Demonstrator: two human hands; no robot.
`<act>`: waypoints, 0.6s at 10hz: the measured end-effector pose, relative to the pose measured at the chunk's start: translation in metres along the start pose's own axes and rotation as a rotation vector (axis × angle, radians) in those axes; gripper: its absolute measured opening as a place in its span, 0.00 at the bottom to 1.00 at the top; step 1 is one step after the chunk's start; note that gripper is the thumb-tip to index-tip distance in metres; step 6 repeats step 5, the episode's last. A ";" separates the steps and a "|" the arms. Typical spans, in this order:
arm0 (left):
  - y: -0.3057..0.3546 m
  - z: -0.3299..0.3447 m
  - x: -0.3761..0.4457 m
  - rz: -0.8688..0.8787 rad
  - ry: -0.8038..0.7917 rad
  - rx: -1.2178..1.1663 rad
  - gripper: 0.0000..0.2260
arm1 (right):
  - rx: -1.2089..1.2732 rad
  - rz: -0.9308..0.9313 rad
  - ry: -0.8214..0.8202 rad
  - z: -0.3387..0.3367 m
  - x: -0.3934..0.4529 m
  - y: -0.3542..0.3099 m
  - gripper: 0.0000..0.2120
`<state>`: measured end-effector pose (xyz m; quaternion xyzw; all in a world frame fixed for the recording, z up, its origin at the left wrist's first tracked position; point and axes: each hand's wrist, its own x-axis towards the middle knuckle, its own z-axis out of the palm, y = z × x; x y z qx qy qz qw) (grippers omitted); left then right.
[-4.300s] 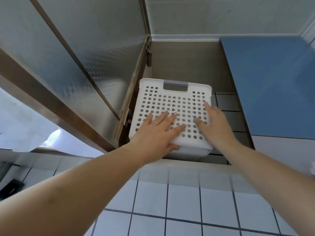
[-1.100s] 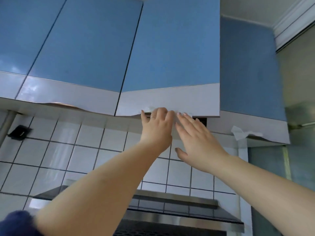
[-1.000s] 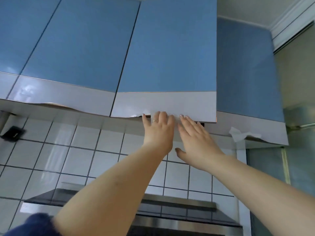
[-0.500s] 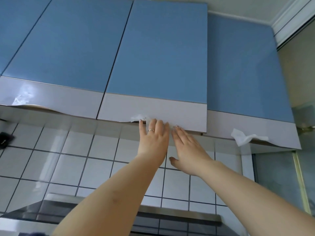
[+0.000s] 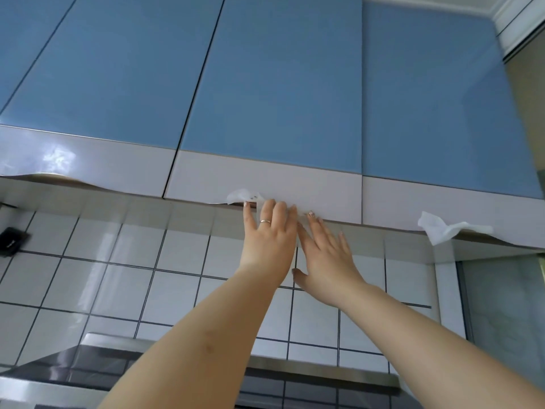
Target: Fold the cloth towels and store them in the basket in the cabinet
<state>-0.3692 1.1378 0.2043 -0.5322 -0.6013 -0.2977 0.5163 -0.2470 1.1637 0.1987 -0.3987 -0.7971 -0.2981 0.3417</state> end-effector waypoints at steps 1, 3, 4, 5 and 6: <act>-0.003 0.004 0.001 0.017 0.008 0.007 0.40 | 0.008 -0.001 0.018 0.006 0.002 -0.001 0.39; -0.004 0.007 0.003 0.018 -0.007 0.030 0.41 | 0.035 -0.007 0.006 0.004 0.002 0.003 0.38; -0.009 -0.003 0.006 0.064 -0.033 0.030 0.39 | 0.049 -0.028 -0.018 -0.004 0.003 0.003 0.39; -0.018 -0.011 0.006 0.092 -0.053 -0.063 0.38 | 0.016 -0.033 -0.013 -0.022 0.003 0.005 0.36; -0.018 -0.011 0.006 0.092 -0.053 -0.063 0.38 | 0.016 -0.033 -0.013 -0.022 0.003 0.005 0.36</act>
